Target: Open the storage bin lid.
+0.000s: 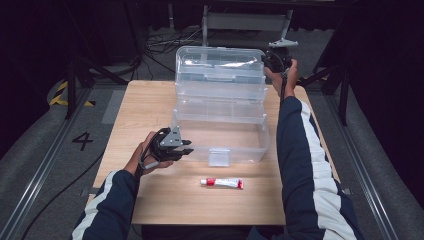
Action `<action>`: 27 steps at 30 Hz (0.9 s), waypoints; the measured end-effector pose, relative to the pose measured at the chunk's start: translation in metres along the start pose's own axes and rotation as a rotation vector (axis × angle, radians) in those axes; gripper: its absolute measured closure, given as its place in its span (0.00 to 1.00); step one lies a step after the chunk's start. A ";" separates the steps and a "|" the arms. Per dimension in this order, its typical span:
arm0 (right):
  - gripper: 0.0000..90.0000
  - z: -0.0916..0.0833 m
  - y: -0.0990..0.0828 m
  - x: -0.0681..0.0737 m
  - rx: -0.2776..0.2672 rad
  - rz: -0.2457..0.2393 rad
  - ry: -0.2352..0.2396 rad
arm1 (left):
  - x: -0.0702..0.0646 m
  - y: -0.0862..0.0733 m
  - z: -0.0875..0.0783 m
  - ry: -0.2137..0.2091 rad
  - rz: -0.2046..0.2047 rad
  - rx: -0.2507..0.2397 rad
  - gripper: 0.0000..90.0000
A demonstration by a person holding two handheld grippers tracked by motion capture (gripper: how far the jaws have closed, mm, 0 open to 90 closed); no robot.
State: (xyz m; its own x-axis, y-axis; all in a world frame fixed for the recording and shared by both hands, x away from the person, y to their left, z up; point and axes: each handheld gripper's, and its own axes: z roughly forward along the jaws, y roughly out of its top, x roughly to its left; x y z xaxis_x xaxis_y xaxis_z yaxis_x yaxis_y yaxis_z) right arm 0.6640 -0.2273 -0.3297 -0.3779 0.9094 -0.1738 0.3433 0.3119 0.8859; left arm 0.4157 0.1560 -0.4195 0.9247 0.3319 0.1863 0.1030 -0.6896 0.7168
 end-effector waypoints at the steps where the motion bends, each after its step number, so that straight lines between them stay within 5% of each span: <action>1: 0.93 0.001 0.000 0.000 0.008 -0.005 0.002 | 0.000 0.000 0.000 0.000 0.000 0.000 0.77; 27: 0.91 0.026 -0.003 -0.011 0.149 -0.005 0.061 | -0.001 -0.001 0.001 -0.005 -0.021 -0.010 0.76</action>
State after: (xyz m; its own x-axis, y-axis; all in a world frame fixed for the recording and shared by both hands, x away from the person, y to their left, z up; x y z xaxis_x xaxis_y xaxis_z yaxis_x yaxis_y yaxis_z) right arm 0.6898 -0.2311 -0.3418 -0.4300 0.8908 -0.1472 0.4636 0.3578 0.8106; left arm 0.4155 0.1556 -0.4206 0.9242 0.3430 0.1678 0.1187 -0.6759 0.7274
